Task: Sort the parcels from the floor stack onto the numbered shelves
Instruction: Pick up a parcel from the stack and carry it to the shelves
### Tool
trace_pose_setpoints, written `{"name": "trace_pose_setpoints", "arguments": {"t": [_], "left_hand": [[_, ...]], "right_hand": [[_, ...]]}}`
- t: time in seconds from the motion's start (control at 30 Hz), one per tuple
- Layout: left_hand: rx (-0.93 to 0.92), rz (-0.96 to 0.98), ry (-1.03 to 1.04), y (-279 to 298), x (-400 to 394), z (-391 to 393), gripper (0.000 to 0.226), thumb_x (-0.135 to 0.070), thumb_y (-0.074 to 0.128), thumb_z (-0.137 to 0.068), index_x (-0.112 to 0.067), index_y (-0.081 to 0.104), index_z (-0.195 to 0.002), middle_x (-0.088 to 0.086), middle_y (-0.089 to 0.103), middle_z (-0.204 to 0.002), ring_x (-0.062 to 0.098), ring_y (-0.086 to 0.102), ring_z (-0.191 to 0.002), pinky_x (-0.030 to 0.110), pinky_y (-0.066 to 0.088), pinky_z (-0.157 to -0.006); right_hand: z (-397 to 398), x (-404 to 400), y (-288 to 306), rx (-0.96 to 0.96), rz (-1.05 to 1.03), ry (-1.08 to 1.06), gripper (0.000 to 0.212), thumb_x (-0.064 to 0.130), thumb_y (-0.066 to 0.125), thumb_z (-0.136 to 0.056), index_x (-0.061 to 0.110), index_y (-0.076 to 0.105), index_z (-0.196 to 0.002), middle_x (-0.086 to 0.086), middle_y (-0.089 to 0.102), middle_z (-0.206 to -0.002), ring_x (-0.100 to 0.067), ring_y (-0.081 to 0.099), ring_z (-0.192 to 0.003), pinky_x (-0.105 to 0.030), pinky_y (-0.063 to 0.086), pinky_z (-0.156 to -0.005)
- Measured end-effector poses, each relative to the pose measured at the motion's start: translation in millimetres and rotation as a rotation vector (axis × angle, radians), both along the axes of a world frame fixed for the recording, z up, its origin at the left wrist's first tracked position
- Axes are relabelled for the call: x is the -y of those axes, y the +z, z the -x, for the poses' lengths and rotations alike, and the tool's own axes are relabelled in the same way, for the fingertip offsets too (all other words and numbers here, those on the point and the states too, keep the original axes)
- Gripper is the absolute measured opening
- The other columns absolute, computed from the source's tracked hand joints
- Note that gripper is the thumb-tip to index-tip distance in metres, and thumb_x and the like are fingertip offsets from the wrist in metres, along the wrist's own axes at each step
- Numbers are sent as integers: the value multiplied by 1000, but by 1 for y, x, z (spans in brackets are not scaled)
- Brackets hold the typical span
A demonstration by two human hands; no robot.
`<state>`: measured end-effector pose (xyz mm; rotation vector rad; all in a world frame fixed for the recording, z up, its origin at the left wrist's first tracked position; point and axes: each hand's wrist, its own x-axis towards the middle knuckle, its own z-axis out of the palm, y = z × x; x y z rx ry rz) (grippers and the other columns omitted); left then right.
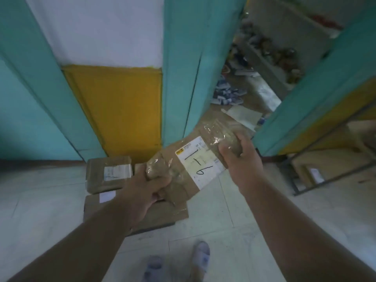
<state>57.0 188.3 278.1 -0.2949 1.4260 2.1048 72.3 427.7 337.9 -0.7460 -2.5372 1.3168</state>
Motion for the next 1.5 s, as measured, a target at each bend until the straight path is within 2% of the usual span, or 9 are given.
{"name": "trace_pose_setpoints", "arguments": {"t": [0.2,0.5,0.63,0.77,0.87,0.97,1.03,1.23,1.5], "left_hand": [[-71,-18,-353,29,-90,-32,42,-30,62,-84,-21,59,-125,6,73,-119,30,71,-107,51,56,-88],[-108,39,-579,32,-341,-118,47,3,72,-82,-12,58,-124,15,72,-118,36,71,-105,59,55,-92],[-79,-62,-675,51,-459,-178,61,-2,76,-65,-14,59,-122,14,73,-116,35,70,-106,57,54,-94],[-184,-34,-801,68,-560,-199,56,-3,81,-73,-19,61,-122,7,76,-111,31,73,-102,53,56,-94],[-337,7,-945,72,-631,-193,79,-35,98,-52,-31,64,-123,-1,74,-118,27,69,-112,53,52,-101],[-400,12,-994,70,-704,-187,85,-55,96,-43,-45,61,-120,-9,72,-121,24,65,-117,54,49,-104],[-400,-2,-973,69,-760,-185,87,-65,92,-41,-49,60,-120,-10,71,-121,25,65,-117,55,50,-101],[-460,-26,-1048,108,-924,-199,49,-37,81,-79,-31,63,-124,-3,74,-117,22,69,-110,53,53,-99],[-665,-135,-1074,169,-1145,-242,23,-49,57,-96,-39,63,-117,-8,77,-106,18,73,-101,50,56,-93]], "right_hand": [[-79,-85,19,-60,-2,-286,50,42,67,-90,33,49,-136,11,58,-109,-11,56,-95,-24,39,-80],[-227,-282,52,-219,-36,-544,65,36,65,-94,31,30,-148,8,66,-111,5,65,-75,-11,43,-52],[-288,-378,76,-265,-21,-638,81,39,68,-91,38,14,-152,6,65,-119,-15,68,-96,-39,59,-79],[-321,-472,86,-313,31,-677,90,39,69,-89,41,6,-154,7,62,-125,-15,67,-101,-43,58,-86],[-321,-535,86,-340,81,-648,86,42,70,-87,43,14,-151,6,66,-119,-15,71,-95,-44,60,-81],[-316,-593,82,-422,59,-639,56,34,70,-89,38,43,-138,11,69,-110,-8,71,-92,-35,59,-74],[-317,-627,76,-459,133,-625,54,33,70,-90,45,44,-136,13,68,-115,-7,70,-97,-35,59,-78],[-348,-726,73,-513,260,-697,43,27,65,-95,38,50,-133,10,71,-117,-15,69,-106,-42,59,-86],[-413,-905,83,-598,151,-788,36,23,66,-94,34,56,-126,5,72,-112,-19,71,-101,-50,61,-78]]}}
